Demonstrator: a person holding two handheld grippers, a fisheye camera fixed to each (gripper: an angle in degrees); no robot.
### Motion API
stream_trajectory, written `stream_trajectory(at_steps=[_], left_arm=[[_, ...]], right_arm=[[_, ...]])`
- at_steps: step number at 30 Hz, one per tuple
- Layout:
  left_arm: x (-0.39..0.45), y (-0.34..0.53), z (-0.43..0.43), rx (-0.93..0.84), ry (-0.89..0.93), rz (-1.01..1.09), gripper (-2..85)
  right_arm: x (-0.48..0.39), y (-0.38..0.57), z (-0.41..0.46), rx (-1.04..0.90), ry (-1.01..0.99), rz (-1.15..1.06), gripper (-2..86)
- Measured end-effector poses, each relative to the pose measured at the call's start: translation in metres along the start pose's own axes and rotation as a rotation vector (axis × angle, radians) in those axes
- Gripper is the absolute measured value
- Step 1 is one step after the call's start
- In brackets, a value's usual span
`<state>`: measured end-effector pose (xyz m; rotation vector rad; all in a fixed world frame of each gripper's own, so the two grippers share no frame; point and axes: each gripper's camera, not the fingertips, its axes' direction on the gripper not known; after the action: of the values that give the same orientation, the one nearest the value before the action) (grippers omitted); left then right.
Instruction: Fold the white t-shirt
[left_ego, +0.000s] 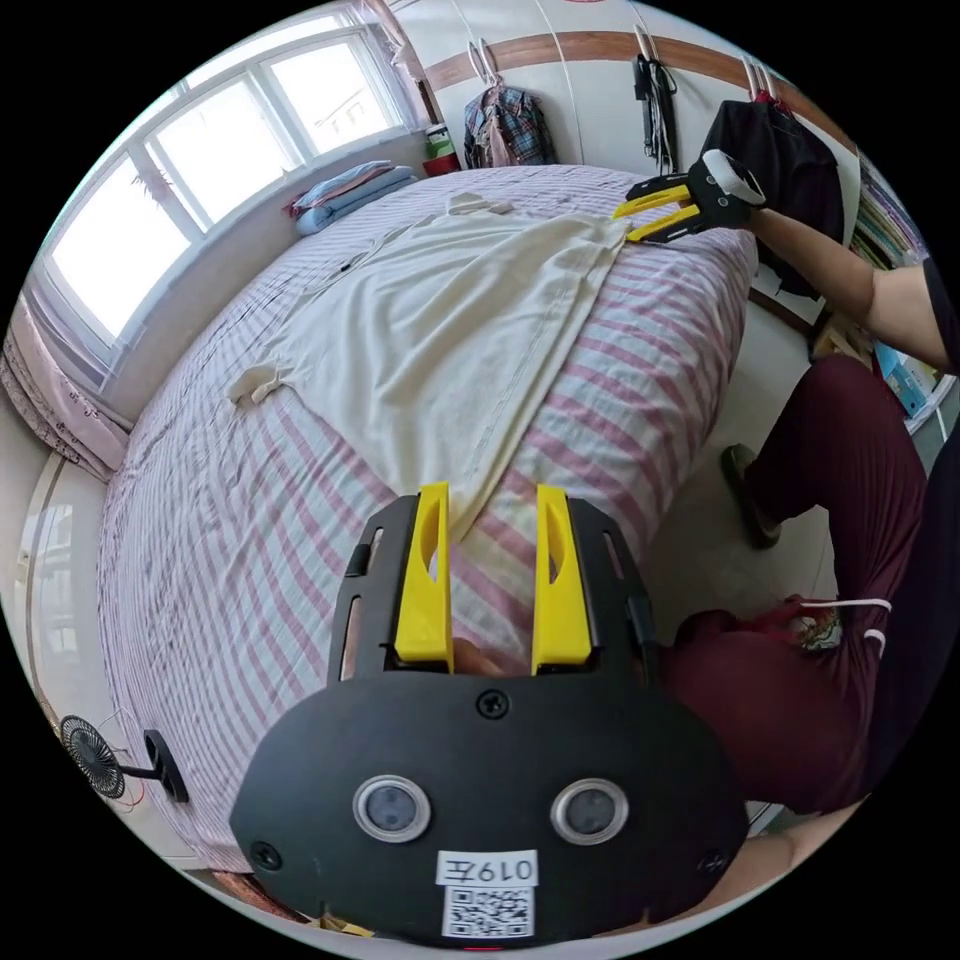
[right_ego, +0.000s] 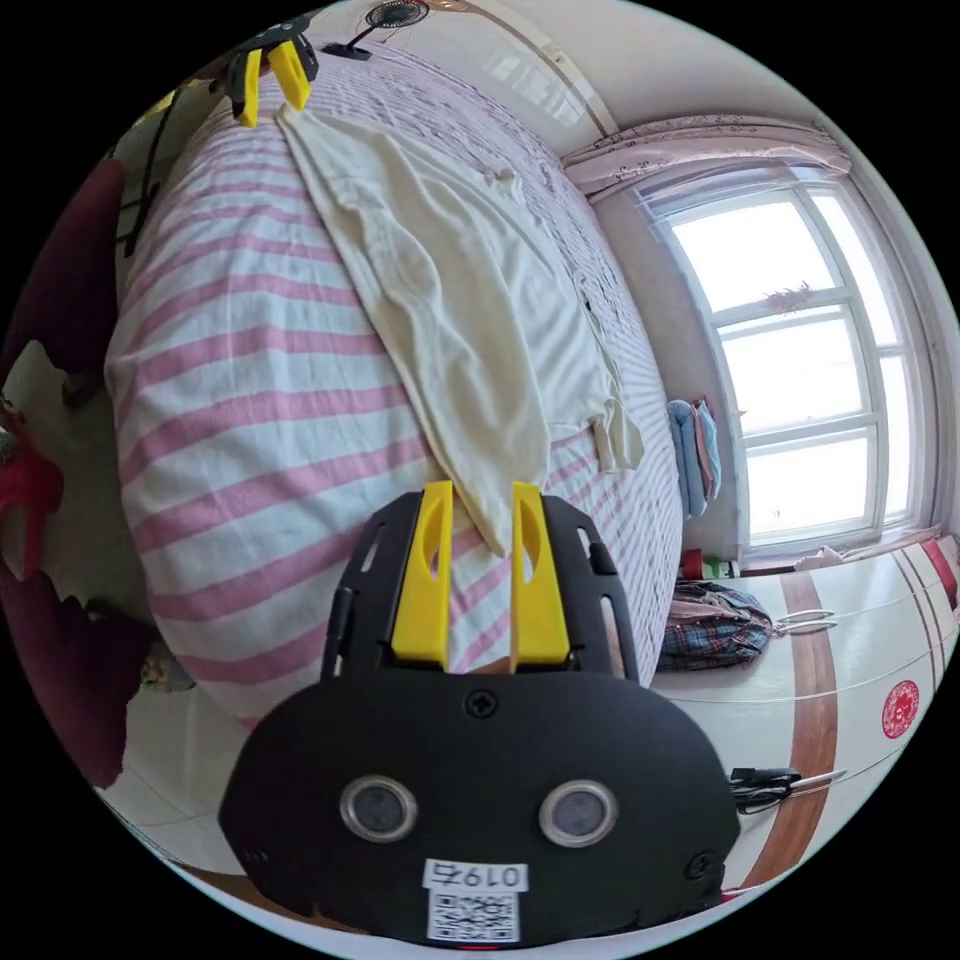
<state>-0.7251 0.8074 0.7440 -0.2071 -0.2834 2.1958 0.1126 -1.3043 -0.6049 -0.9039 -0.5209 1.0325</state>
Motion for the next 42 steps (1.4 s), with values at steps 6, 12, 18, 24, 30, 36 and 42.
stream_trajectory(at_steps=[6,12,18,24,30,36,42], left_arm=[[-0.012,-0.003,0.002,0.017,0.012,-0.13,7.5],[-0.01,-0.017,-0.006,0.01,-0.109,-0.096,1.6],[-0.021,-0.02,-0.041,0.125,-0.082,-0.149,0.7],[-0.016,-0.005,-0.071,0.134,-0.06,-0.129,0.4],[0.02,0.01,-0.065,0.054,-0.06,-0.056,0.4],[0.044,0.025,-0.046,0.014,-0.084,-0.05,0.6],[0.057,0.026,-0.017,-0.016,-0.092,-0.065,0.8]], right_arm=[[0.003,-0.002,0.015,0.007,0.006,0.1,-0.6],[0.051,0.021,-0.007,0.153,-0.125,0.315,-1.0],[0.091,0.056,-0.053,0.288,-0.22,0.437,-1.0],[0.082,0.072,-0.097,0.297,-0.281,0.368,-1.0],[0.053,0.069,-0.111,0.193,-0.251,0.289,-1.0],[0.041,0.075,-0.109,0.11,-0.255,0.312,-0.9],[0.033,0.068,-0.075,-0.047,-0.231,0.392,-0.6]])
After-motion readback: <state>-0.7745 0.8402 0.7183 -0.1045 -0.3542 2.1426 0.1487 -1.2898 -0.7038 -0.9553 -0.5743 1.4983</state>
